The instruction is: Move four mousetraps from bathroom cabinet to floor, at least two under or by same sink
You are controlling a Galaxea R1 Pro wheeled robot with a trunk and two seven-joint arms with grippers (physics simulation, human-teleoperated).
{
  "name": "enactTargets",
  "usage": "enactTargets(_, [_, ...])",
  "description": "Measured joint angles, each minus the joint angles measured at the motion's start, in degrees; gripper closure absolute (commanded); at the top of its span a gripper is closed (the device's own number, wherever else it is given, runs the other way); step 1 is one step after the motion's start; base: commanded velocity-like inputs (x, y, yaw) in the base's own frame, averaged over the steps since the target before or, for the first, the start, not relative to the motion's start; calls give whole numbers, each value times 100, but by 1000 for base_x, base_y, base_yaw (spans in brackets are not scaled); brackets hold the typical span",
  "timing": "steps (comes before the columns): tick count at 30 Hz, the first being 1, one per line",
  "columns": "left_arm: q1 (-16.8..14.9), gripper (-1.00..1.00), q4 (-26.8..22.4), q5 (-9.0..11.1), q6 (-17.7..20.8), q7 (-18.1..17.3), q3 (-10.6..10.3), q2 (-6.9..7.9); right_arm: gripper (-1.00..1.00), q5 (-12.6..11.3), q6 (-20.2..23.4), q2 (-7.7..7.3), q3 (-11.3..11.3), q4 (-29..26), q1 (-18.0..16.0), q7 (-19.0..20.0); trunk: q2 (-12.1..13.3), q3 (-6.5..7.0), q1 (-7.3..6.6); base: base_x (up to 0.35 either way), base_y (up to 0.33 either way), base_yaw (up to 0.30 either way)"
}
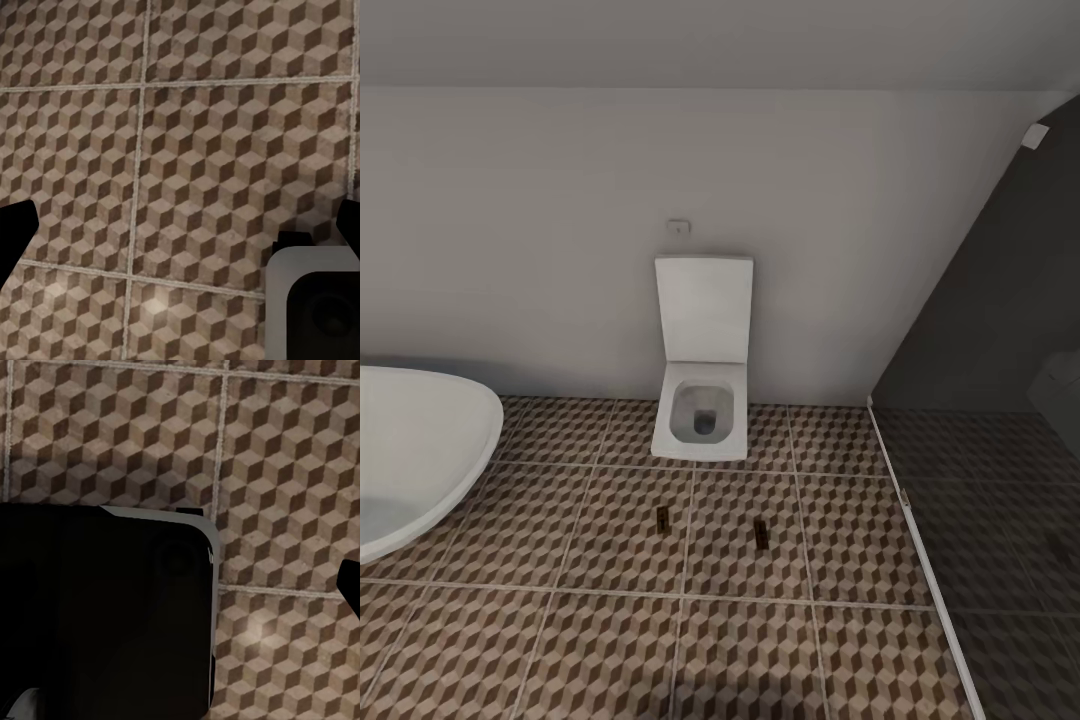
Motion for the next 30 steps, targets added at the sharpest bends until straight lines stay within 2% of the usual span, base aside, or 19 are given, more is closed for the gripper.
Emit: enactTargets(30, [0, -100, 0, 0, 0, 0, 0, -1, -100, 0, 0, 0, -1, -2, 0, 0, 0, 0, 0, 0, 0, 0])
